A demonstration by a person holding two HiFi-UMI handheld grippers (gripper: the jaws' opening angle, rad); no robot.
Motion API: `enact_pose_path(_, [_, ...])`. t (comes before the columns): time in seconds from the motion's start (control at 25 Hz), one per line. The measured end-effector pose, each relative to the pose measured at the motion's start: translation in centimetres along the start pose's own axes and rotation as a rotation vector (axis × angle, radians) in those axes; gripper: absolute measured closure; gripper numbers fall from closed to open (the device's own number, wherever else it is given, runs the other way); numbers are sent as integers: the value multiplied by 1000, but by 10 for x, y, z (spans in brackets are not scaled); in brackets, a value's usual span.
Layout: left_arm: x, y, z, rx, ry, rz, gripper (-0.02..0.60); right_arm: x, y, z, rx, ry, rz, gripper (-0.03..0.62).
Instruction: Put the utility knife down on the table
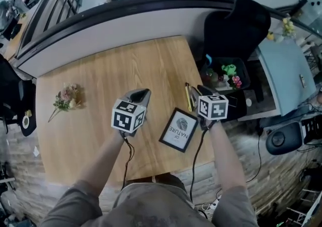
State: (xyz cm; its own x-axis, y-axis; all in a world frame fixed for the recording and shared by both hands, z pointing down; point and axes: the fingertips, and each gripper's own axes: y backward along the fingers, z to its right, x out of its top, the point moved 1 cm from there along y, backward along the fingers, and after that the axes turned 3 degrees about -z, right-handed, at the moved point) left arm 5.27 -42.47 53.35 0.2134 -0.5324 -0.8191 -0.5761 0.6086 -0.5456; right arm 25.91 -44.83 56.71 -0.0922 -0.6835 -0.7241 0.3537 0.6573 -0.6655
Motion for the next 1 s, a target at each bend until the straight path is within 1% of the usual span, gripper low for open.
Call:
enact_pose_path(0.16, [38, 40, 8, -9, 2, 116, 581, 30, 56, -38, 50, 22, 129, 489])
enact_pose_path(0.32, [67, 79, 17, -2, -39, 191, 581, 51, 114, -70, 84, 21, 261, 508])
enact_pose_path(0.44, [79, 107, 27, 2, -82, 229, 581, 58, 154, -92, 122, -6, 341, 523])
enact_pose_path(0.56, [83, 131, 38, -1, -118, 257, 582, 57, 186, -116, 163, -21, 394, 531])
enact_pose_path(0.76, [77, 163, 57, -10, -152, 270, 581, 43, 224, -148, 174, 24, 433, 539])
enact_pose_path(0.88, [70, 179, 65, -11, -146, 296, 581, 33, 242, -163, 169, 50, 443, 543])
enact_pose_path(1.0, [61, 196, 66, 1, -129, 314, 581, 24, 258, -176, 143, 88, 453, 549])
